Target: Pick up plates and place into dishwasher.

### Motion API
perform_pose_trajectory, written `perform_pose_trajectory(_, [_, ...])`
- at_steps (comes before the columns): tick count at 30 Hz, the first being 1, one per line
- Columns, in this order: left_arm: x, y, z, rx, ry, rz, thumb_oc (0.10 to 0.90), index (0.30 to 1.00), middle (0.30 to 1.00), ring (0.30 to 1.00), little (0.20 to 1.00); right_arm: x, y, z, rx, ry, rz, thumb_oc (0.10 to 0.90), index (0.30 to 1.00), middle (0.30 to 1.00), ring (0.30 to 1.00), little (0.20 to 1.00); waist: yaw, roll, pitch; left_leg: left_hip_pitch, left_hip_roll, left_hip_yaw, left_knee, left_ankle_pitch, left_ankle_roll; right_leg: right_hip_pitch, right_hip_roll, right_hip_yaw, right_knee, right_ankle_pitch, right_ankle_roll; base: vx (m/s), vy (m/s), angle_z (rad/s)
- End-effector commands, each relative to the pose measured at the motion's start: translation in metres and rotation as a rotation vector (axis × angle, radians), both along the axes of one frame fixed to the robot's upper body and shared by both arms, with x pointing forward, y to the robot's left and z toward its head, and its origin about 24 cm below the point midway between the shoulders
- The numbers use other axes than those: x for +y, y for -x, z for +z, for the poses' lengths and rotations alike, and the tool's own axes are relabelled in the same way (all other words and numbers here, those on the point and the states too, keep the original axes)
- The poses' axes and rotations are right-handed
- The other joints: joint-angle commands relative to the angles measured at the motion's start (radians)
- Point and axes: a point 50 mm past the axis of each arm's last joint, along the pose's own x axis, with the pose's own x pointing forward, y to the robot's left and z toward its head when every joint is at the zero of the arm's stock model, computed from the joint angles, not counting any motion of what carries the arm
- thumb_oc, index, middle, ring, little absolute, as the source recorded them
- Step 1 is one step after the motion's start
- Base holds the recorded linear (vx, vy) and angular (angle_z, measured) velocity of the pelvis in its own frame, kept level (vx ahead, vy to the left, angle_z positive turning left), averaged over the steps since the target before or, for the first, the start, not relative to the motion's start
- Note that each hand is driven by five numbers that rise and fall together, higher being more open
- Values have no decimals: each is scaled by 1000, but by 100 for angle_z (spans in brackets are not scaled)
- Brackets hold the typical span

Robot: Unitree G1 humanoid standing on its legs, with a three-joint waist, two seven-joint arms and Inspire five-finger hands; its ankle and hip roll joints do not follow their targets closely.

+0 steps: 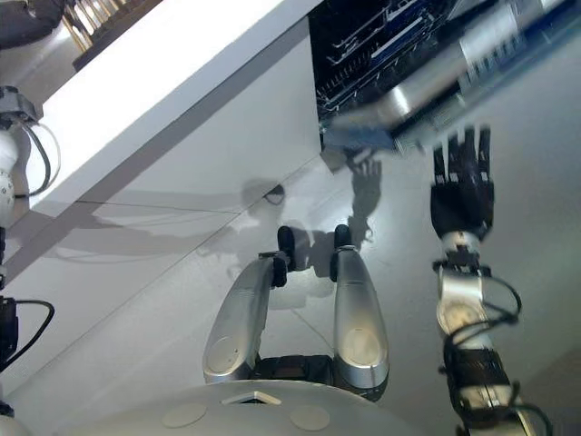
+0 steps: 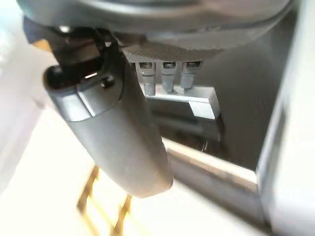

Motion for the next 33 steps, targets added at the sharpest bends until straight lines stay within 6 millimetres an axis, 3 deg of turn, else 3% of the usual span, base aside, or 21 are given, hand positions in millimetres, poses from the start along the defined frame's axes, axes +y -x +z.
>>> perform_pose_trajectory(1, [-24,4,6,-168,59,-111,800,900,900,900,900,59,17,143,-747,122,188,800,900,900,900,900,16,-40,-36,142,-47,67,-42,-81,5,95,53,3,-28,-45,27,33,82,-2])
perform_pose_trajectory(6, [-17,7,-11,-143,91,-98,800,900,900,900,900,47,8,121,-553,141,73,800,900,900,900,900,13,-41,-59,174,-43,75,-53,-84,9,118,52,3,-33,-49,27,44,44,1])
perform_pose_trajectory(11, [-5,18,-33,-110,121,-76,800,900,900,900,900,8,-1,71,-231,163,-210,800,900,900,900,900,10,-44,-94,222,-43,77,-91,-82,13,154,54,1,-54,-54,32,47,27,0])
perform_pose_trajectory(17, [-1,33,-57,-68,152,-49,800,900,900,900,900,-44,17,7,75,151,-475,800,900,900,900,900,2,-51,-151,303,-42,73,-193,-62,19,217,63,-1,-121,-44,48,37,1,-4])
perform_pose_trajectory(21, [-1,38,-74,-30,179,-37,800,900,900,900,900,-67,33,-26,285,208,-696,800,900,900,900,900,-1,-57,-201,373,-44,61,-284,-36,14,283,69,-3,-200,-23,62,32,-42,-7])
perform_pose_trajectory(27, [-6,41,-94,27,219,-38,800,900,900,900,900,-74,51,-80,601,419,-822,800,900,900,900,900,-1,-64,-276,440,-37,33,-381,4,5,359,79,0,-304,15,71,-2,-55,-3])
perform_pose_trajectory(33, [-17,39,-121,98,296,-60,800,900,900,900,900,-65,75,-150,946,619,-725,800,900,900,900,900,10,-69,-349,481,-26,8,-448,34,-6,422,89,1,-385,45,70,-55,-76,-3])
